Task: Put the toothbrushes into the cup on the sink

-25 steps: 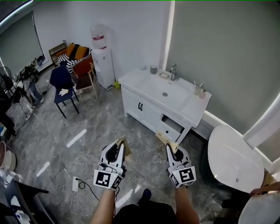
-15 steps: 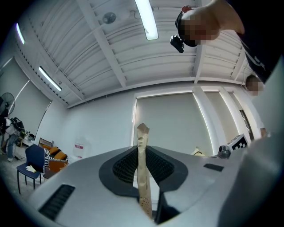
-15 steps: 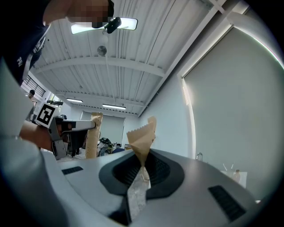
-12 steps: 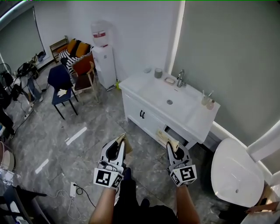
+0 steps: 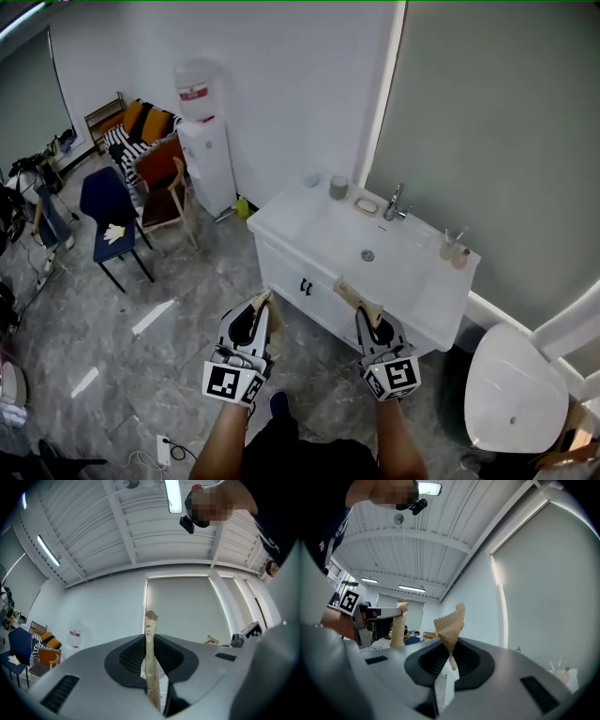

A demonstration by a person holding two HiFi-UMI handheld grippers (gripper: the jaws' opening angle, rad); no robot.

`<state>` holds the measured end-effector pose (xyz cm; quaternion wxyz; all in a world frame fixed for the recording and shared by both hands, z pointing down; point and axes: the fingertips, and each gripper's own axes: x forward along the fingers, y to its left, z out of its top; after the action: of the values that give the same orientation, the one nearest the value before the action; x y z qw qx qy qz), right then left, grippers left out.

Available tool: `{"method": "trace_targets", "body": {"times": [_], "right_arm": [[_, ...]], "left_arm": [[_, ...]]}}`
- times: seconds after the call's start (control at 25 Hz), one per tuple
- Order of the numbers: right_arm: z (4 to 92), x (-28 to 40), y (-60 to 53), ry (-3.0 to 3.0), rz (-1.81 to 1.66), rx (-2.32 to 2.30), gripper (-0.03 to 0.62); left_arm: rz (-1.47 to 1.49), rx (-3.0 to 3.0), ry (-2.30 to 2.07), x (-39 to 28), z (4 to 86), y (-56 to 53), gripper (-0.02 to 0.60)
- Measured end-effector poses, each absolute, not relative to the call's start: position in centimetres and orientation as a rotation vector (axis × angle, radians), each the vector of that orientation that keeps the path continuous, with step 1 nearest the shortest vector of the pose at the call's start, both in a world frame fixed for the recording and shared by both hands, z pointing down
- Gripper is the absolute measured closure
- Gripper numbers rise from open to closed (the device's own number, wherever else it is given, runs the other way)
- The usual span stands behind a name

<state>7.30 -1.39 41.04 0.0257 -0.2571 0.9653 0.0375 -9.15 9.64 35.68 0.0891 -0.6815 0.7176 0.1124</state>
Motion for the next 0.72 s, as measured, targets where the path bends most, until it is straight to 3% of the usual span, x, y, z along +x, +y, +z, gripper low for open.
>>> {"method": "trace_targets", "body": {"times": [0.32, 0.72], "right_arm": [[39.6, -0.5, -8.9, 2.943, 0.115, -0.871, 0.545], [40.9, -0.4, -15.4, 2.938, 0.107, -0.958, 0.545]], "left_arm": [[0.331, -2.078, 2.082, -17.8, 34.7, 0.9, 0.511], [0.329, -2.118, 2.051, -18.8, 35.2, -5.5, 0.511]]}}
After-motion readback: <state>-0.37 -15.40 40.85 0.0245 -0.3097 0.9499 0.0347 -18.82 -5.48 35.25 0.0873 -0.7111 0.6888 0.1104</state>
